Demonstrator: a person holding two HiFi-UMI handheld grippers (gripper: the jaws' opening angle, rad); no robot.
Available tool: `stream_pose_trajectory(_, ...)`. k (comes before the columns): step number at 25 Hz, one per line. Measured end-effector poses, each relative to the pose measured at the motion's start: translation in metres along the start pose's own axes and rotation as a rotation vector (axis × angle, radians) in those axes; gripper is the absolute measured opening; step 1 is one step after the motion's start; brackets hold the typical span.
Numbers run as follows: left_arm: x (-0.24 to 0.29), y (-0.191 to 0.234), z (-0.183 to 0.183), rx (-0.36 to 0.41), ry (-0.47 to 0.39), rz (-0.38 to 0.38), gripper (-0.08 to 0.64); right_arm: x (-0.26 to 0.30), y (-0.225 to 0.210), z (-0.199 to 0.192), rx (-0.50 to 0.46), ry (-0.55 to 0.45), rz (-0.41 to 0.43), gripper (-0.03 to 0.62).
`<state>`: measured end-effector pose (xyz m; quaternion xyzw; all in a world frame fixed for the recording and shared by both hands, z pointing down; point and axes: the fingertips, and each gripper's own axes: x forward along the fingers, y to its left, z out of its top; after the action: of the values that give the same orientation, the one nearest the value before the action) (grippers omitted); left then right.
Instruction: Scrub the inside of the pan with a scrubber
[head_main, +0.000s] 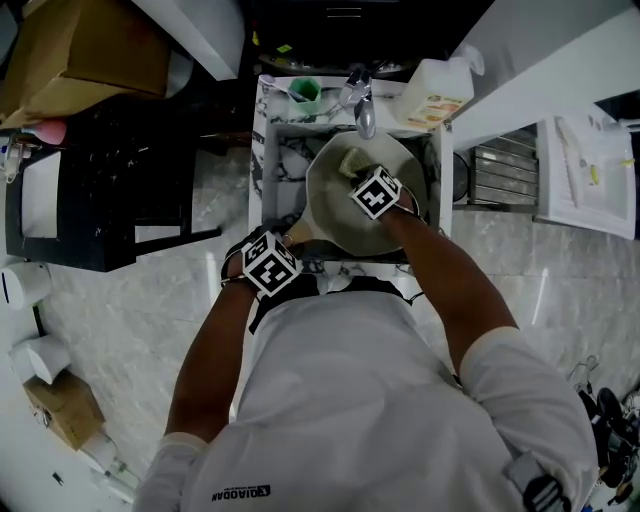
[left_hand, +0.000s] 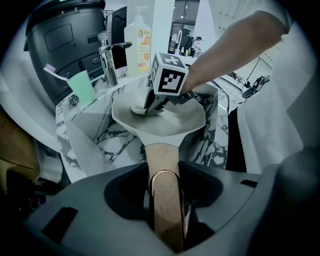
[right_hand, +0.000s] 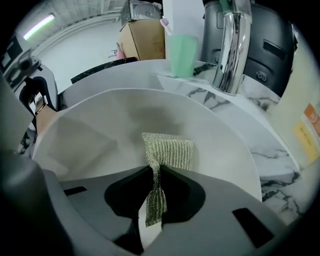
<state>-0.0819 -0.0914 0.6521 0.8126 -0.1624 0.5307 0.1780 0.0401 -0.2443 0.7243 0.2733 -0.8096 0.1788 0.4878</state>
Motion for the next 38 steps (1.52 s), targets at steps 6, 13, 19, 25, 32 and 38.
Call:
stream_pose_trajectory(6,0.000,0.001,0.000,0.003,-0.001,0.002,0.193,0.013,0.005,-0.003,0.089,0.018,0.058,0.086)
stream_pose_trajectory(13,0.000,0.002,-0.001,0.005,0.001,0.002,0.193,0.014,0.027,0.000,0.076,0.022,0.133,0.087)
stream_pose_trajectory(19,0.000,0.002,-0.001,0.004,0.001,0.003,0.193,0.012,0.052,0.005,0.070,0.003,0.200,0.087)
stream_pose_trajectory(25,-0.001,0.001,-0.001,0.004,0.001,0.001,0.193,0.009,0.080,0.006,0.087,-0.012,0.287,0.087)
stream_pose_trajectory(32,0.000,0.001,-0.001,0.004,0.001,0.000,0.192,0.006,0.100,0.005,0.091,-0.018,0.333,0.087)
stream_pose_trajectory(38,0.000,0.001,0.000,0.005,-0.001,-0.001,0.192,0.006,0.106,0.003,0.112,-0.016,0.365,0.087)
